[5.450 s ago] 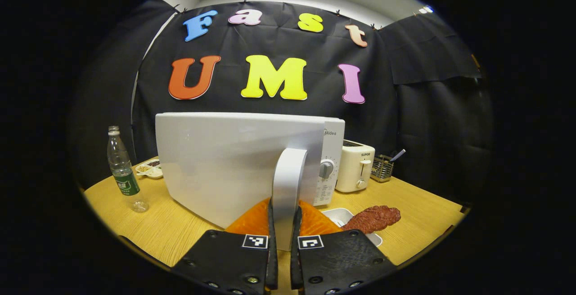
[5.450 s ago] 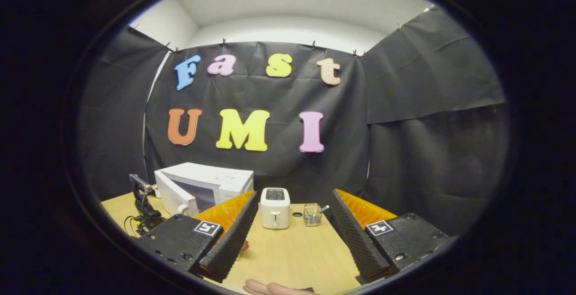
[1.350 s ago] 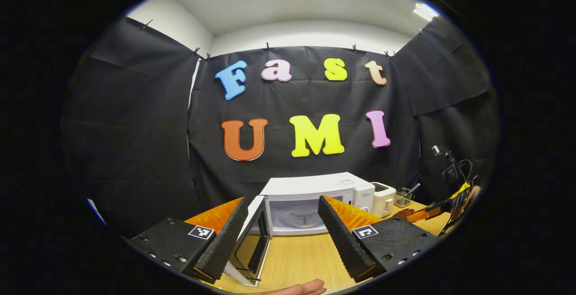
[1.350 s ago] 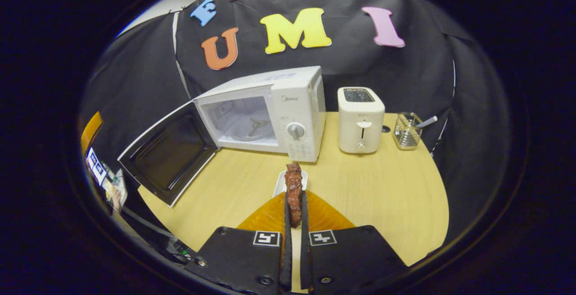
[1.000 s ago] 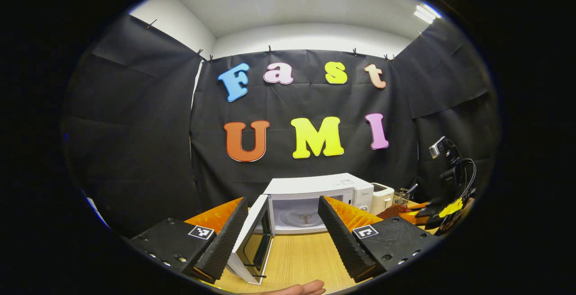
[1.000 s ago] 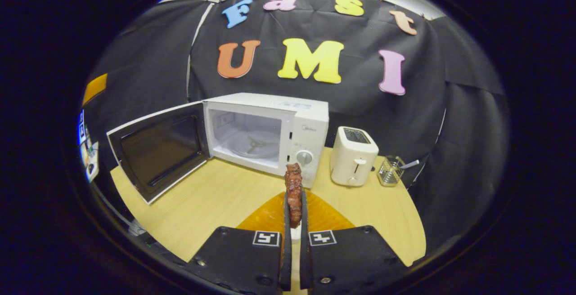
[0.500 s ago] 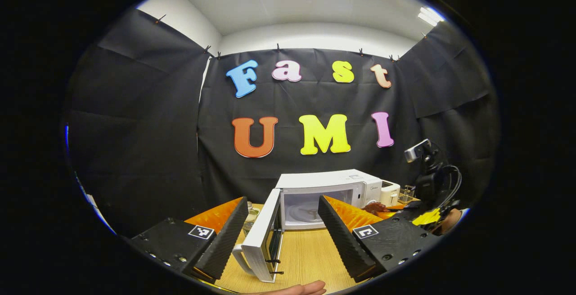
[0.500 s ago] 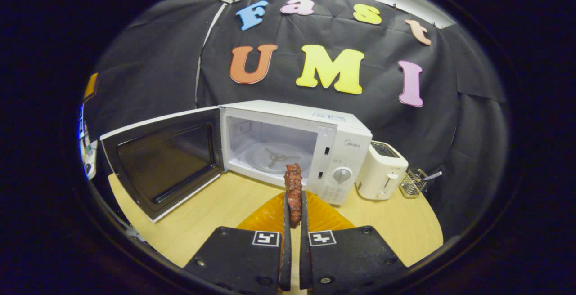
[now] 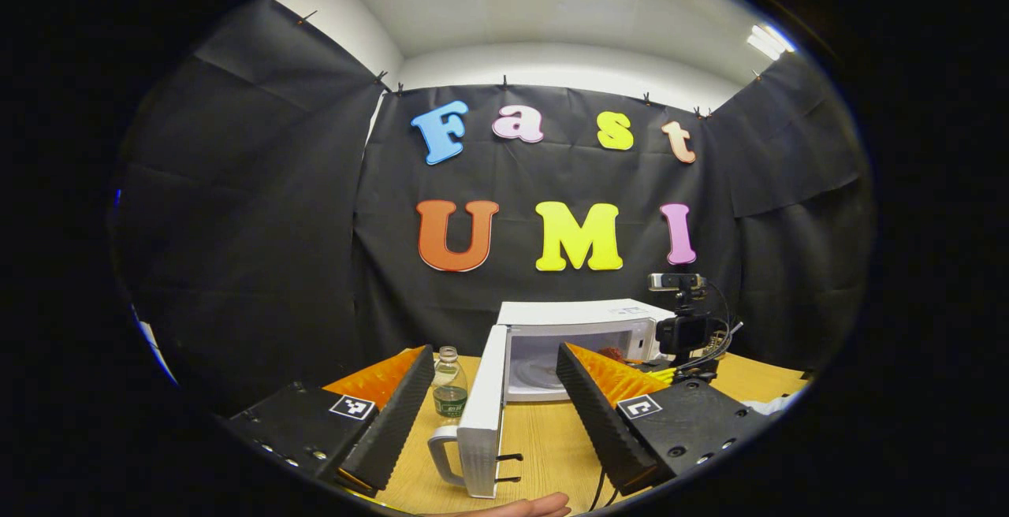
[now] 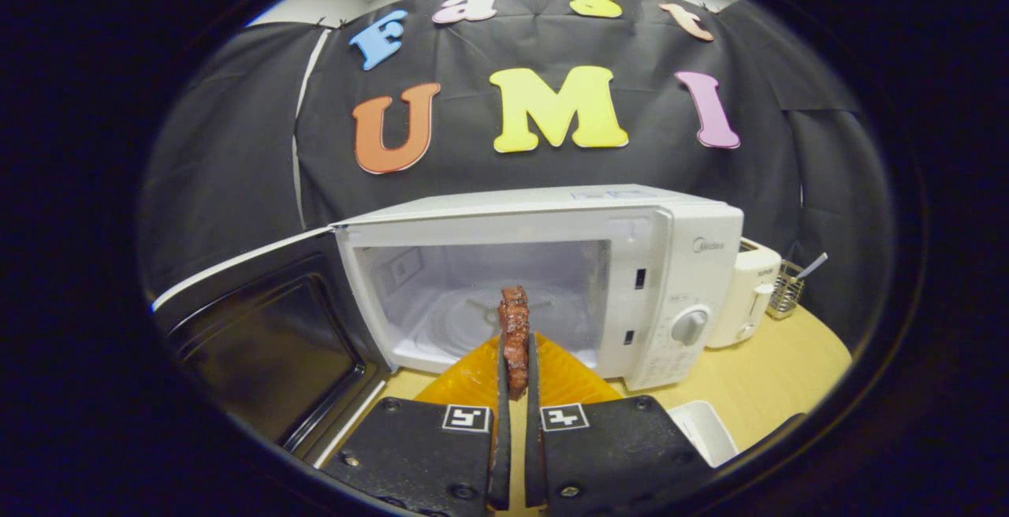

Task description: Open the microwave oven with the left hand, put the food in, and close the microwave oven.

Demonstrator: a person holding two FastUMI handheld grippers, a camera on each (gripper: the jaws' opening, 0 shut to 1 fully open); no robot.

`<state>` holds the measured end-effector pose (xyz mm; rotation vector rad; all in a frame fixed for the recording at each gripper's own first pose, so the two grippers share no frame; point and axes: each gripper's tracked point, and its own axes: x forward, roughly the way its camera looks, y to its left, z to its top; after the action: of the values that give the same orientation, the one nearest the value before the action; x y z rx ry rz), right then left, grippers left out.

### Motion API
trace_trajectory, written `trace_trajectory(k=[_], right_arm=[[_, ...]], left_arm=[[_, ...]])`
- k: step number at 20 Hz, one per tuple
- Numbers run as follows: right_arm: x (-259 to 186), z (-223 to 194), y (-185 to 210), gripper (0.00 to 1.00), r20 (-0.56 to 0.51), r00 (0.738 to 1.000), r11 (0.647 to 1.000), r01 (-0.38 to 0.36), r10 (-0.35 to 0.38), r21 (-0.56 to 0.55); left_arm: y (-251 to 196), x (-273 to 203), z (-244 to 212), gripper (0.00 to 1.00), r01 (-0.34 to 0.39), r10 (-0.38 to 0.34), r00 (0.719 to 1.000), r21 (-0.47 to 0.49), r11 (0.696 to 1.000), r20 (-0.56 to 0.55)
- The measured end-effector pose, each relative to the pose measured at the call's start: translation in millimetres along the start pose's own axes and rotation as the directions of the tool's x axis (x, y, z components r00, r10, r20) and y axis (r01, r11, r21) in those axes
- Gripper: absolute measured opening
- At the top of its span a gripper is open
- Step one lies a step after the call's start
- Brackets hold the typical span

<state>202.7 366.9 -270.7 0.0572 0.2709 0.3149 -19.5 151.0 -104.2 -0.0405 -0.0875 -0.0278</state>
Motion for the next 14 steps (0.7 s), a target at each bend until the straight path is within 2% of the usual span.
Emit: trace_trajectory(k=[3,7,9,12,14], right_arm=[[35,8,17,0.11,0.035,0.999,0.995,-0.016,0.013,0.102],[75,20,19,0.11,0.091,0.995,0.982,0.021,-0.038,0.186],[92,21,20,0.11,0.106,0.994,0.967,0.008,-0.037,0.256],[114,17,28,0.11,0.100,0.995,0.897,-0.042,-0.002,0.441],[123,16,25,0.11,0.110,0.994,0.837,-0.057,-0.004,0.544]], left_arm=[[5,7,-7,0.95,0.004,-0.004,1.000,-0.007,1.000,-0.004],[16,11,-8,0.95,-0.006,0.006,1.000,-0.020,1.000,0.000],[21,13,-12,0.95,-0.023,0.022,1.000,-0.017,1.000,-0.008],[26,16,-22,0.95,-0.043,0.043,0.998,-0.006,0.999,-0.042],[29,16,-24,0.95,-0.052,0.052,0.997,-0.001,0.999,-0.056]])
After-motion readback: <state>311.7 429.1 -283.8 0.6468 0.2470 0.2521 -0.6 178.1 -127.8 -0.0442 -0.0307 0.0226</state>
